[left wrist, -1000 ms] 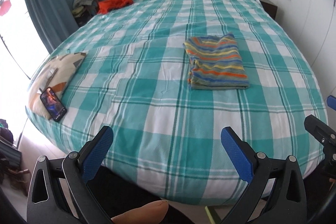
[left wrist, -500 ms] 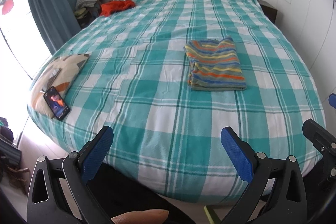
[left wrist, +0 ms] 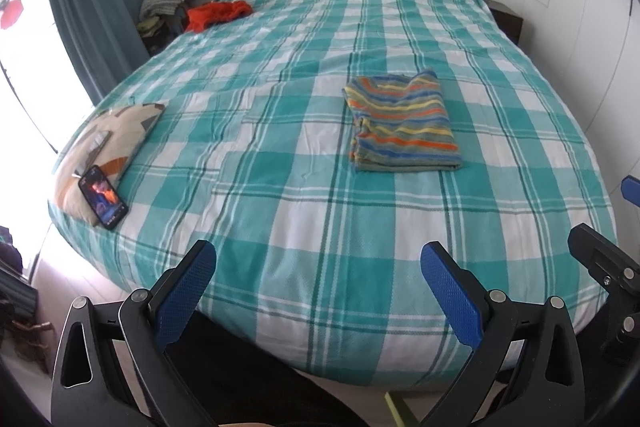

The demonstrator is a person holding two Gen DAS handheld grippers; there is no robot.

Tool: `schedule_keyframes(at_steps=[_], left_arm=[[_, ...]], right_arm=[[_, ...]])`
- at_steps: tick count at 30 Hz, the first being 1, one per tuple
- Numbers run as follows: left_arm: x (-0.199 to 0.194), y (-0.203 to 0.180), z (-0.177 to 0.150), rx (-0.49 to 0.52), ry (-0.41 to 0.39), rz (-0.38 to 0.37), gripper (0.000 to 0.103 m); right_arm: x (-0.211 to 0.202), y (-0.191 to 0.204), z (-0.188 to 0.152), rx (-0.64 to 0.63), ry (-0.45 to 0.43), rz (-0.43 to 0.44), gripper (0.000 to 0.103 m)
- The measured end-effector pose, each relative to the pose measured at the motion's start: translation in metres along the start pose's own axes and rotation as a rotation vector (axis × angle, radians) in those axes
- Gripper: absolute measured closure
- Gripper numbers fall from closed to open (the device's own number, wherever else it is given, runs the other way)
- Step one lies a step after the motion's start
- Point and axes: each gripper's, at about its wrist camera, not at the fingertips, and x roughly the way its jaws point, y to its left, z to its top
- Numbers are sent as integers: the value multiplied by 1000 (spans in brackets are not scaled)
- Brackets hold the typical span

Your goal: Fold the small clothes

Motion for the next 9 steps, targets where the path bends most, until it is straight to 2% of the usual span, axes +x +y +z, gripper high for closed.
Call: schedule_keyframes(at_steps=[9], left_arm=[[-1, 2, 2, -3, -13, 16, 1]], right_arm=[[0, -1, -1, 0, 0, 0, 2]])
